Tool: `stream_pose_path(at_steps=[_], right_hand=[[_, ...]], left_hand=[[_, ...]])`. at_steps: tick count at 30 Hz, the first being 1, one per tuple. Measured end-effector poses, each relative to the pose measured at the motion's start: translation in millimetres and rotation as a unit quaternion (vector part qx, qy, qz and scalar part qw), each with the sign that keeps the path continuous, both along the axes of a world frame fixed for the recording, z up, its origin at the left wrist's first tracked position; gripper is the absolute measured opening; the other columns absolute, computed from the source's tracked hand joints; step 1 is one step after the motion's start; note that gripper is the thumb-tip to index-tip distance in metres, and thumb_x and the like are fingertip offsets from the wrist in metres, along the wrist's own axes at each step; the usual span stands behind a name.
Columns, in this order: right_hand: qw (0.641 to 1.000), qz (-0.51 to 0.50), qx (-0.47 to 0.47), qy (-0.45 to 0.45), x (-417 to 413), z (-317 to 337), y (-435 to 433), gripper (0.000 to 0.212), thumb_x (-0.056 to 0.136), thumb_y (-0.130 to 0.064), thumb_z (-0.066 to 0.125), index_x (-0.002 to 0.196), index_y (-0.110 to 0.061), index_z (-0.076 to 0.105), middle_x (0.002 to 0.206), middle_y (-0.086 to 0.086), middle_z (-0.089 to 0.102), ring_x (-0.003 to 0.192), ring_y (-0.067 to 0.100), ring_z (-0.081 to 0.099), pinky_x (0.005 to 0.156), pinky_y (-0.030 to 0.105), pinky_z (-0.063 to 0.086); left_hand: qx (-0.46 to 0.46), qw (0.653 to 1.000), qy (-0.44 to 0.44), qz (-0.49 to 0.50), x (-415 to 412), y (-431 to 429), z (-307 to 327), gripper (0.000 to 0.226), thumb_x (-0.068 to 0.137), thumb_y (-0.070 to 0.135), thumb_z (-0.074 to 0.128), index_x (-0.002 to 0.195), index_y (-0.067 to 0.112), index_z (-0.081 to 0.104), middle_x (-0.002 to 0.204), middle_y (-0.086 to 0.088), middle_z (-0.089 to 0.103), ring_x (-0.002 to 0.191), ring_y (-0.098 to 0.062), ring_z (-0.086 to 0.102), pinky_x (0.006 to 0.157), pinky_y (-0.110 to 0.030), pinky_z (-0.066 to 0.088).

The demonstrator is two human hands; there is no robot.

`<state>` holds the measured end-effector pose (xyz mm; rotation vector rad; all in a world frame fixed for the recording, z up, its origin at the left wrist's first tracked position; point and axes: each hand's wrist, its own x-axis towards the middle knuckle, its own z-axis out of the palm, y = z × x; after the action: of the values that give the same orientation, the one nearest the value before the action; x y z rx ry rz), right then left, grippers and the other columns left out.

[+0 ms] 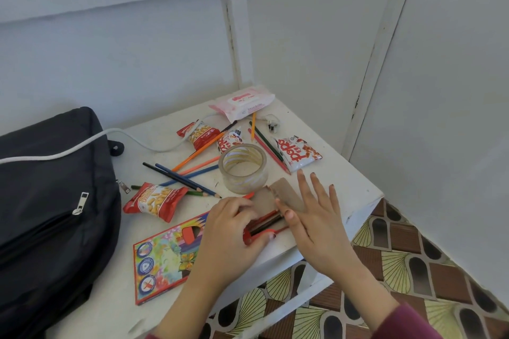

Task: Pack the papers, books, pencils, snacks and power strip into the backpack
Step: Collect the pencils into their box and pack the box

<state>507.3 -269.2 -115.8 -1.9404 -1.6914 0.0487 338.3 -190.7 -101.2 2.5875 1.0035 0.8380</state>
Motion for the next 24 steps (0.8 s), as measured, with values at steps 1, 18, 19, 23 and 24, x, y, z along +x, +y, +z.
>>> stream_pose_path(at_steps=[1,18,19,23,24], right_hand=[[1.0,0.014,0.011,-0.008,-1.6,1.4,2.3,0.058,0.098,-0.053,0.006,0.13,-0.036,0.052,0.156,-0.002,0.006,0.144,0.012,-0.007,0.115,0.038,-0.011],[0.98,-0.149,-0.057,-0.12,25.5,35.1,97.0,0.023,0.082,-0.024,0.057,0.092,-0.013,0.074,0.148,0.02,0.033,0.134,0.036,0.027,0.108,0.043,0.021],[0.979,-0.151,-0.063,-0.122,24.6,35.0,97.2,0.024,0.082,-0.025,0.056,0.093,-0.013,0.073,0.149,0.019,0.031,0.135,0.035,0.025,0.109,0.042,0.02],[0.982,-0.149,-0.051,-0.102,21.8,35.7,93.2,0.021,0.079,-0.02,0.056,0.084,-0.008,0.072,0.149,0.015,0.033,0.134,0.032,0.028,0.108,0.041,0.021],[0.985,-0.152,-0.028,-0.081,21.6,36.2,90.9,0.019,0.077,-0.018,0.056,0.08,-0.007,0.071,0.147,0.014,0.036,0.132,0.031,0.032,0.107,0.04,0.023]], left_hand=[[0.0,1.0,0.0,0.001,-0.1,0.3,-0.3,0.032,0.069,0.053,0.059,0.075,0.022,0.064,0.099,0.009,0.059,0.096,-0.008,0.05,0.085,-0.024,0.034],[0.012,0.985,0.101,0.143,-53.2,77.0,26.7,0.02,0.076,0.007,0.065,0.092,0.017,0.072,0.095,-0.001,0.067,0.09,-0.022,0.055,0.077,-0.032,0.04],[0.011,0.983,0.115,0.14,-54.4,80.0,28.0,0.021,0.074,0.007,0.065,0.09,0.019,0.072,0.094,0.0,0.067,0.089,-0.022,0.055,0.076,-0.032,0.04],[-0.002,0.981,0.141,0.134,-53.5,86.8,31.7,0.018,0.074,0.01,0.063,0.088,0.021,0.067,0.092,0.005,0.065,0.088,-0.017,0.052,0.074,-0.026,0.034],[-0.002,0.981,0.142,0.133,-53.1,87.9,31.4,0.017,0.075,0.011,0.064,0.088,0.022,0.067,0.092,0.006,0.064,0.088,-0.016,0.052,0.075,-0.026,0.035]])
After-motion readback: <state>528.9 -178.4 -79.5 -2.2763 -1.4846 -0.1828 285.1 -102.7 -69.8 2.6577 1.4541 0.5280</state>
